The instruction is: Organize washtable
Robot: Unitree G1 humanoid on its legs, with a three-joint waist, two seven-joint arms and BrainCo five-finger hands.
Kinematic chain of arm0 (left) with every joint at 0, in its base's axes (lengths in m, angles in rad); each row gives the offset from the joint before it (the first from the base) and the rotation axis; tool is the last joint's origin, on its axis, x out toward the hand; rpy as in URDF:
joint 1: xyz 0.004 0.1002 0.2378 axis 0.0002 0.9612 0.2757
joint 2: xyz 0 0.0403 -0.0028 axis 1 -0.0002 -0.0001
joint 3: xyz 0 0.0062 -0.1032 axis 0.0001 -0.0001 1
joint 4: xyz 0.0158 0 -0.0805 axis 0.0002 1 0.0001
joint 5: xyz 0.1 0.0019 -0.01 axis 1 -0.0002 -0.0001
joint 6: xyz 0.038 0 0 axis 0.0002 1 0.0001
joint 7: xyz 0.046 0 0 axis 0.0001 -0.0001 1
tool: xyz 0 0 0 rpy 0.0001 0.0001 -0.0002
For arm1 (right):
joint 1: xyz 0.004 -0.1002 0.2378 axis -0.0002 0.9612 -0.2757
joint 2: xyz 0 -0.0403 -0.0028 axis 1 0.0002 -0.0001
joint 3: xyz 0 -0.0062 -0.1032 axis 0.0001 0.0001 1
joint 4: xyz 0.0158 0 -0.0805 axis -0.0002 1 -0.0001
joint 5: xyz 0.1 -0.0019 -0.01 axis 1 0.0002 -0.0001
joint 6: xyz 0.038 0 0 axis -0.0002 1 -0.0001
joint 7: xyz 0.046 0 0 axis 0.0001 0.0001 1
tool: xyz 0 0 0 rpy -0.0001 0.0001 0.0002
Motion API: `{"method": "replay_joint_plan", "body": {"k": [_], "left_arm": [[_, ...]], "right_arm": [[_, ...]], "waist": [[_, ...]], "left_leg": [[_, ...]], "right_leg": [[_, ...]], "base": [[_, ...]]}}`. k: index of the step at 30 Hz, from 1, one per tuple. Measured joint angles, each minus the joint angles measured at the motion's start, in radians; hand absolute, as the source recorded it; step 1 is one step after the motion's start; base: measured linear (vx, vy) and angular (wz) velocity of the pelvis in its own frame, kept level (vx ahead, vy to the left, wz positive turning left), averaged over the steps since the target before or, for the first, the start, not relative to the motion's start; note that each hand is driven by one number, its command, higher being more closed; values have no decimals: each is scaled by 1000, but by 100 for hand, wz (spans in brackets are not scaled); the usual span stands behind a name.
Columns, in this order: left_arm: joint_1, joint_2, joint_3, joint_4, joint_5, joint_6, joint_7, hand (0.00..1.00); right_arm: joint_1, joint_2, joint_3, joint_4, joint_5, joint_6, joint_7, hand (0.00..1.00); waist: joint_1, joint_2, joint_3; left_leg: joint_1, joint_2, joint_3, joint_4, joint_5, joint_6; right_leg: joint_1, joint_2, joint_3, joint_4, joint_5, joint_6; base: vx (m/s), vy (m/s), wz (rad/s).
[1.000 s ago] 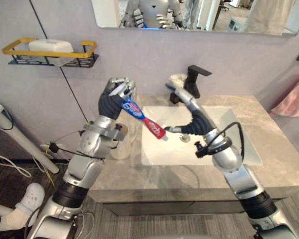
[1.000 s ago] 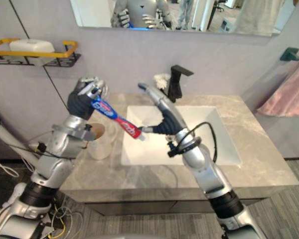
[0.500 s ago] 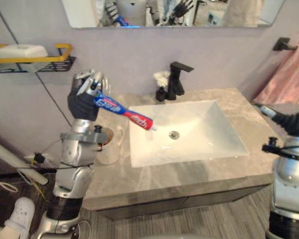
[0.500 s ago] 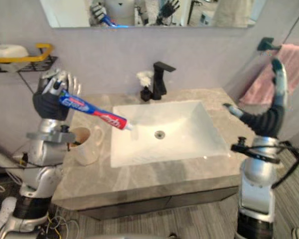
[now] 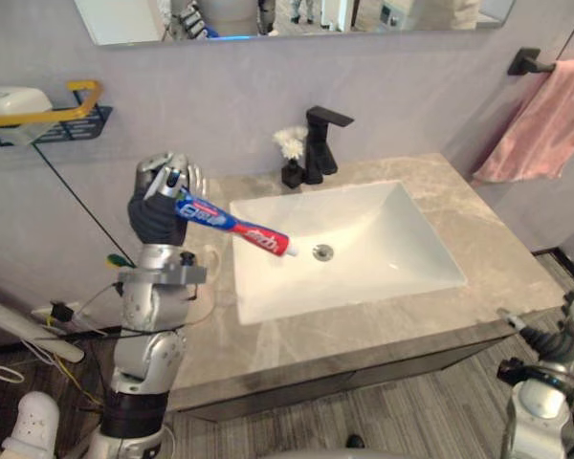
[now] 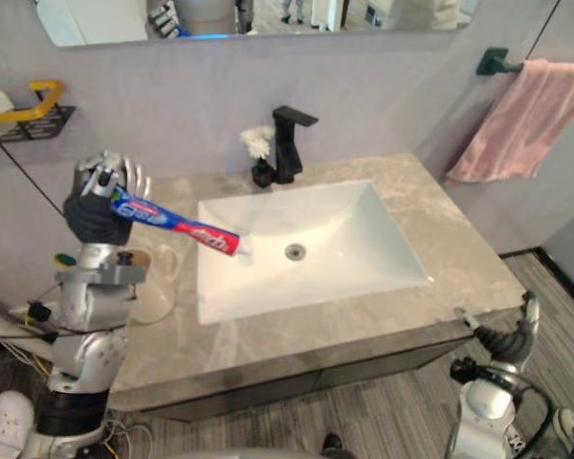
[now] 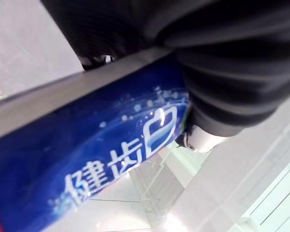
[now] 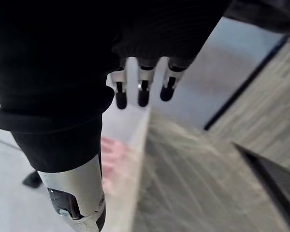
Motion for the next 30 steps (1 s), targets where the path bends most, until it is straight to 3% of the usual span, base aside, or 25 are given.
{"method": "replay_joint_plan", "body": {"k": [5, 13, 18, 23, 30], "left_arm": [[-25, -17, -6, 6, 0, 0, 9, 100], [-73, -17, -19, 55, 0, 0, 41, 100], [-91, -18, -33, 68, 0, 0, 46, 100], [-148, -24, -55, 70, 11, -1, 45, 100], [-191, -20, -57, 122, 59, 0, 43, 100]], "right_arm": [[45, 70, -37, 26, 47, 9, -3, 0], [66, 102, -68, 34, 67, 18, -28, 0], [66, 115, -85, 157, 152, 15, -24, 0], [67, 114, -52, 297, 254, 9, 71, 0], [65, 81, 73, 539, 271, 4, 198, 0]], "waist": [[2, 0, 1], [1, 0, 1], [4, 0, 1], [7, 1, 0], [25, 0, -2]], "left_leg": [[1, -1, 0, 0, 0, 0], [5, -1, 2, 0, 0, 0], [5, -1, 6, 0, 0, 0], [5, -1, 5, 0, 0, -1], [-5, -2, -15, 4, 0, 0]], "right_leg": [[2, -2, -1, 0, 0, 0], [4, -2, 1, 3, 0, 0], [2, -2, 4, 4, 0, 0], [2, -4, 4, 5, 0, 0], [5, -10, -11, 3, 0, 0]], "base": [[-7, -2, 0], [-39, -14, -1], [0, 0, 0], [0, 0, 0], [0, 0, 7]]}}
